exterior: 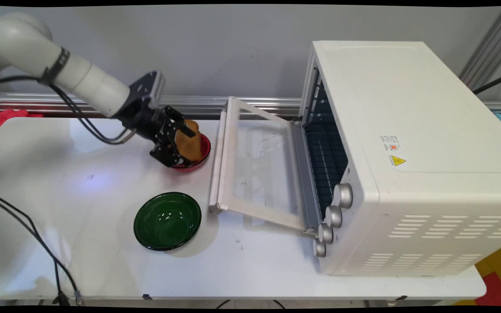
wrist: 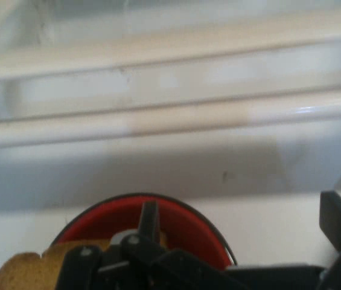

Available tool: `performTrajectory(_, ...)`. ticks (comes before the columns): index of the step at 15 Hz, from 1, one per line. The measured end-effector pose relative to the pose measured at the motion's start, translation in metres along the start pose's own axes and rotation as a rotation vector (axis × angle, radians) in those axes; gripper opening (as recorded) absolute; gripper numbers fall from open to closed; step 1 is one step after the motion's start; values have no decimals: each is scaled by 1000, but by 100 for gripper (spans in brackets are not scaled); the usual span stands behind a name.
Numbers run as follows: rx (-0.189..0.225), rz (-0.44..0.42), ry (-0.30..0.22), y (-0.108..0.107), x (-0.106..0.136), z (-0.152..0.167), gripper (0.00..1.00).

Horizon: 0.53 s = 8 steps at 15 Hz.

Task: Close the oven

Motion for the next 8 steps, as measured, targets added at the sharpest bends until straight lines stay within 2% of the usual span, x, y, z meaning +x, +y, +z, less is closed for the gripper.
performTrajectory(5, -73, -78, 41, -16, 6, -14, 100)
performTrajectory(6, -85, -82, 43, -17, 6, -15, 0)
performTrajectory(8, -107, -85, 48, -19, 3, -17, 0)
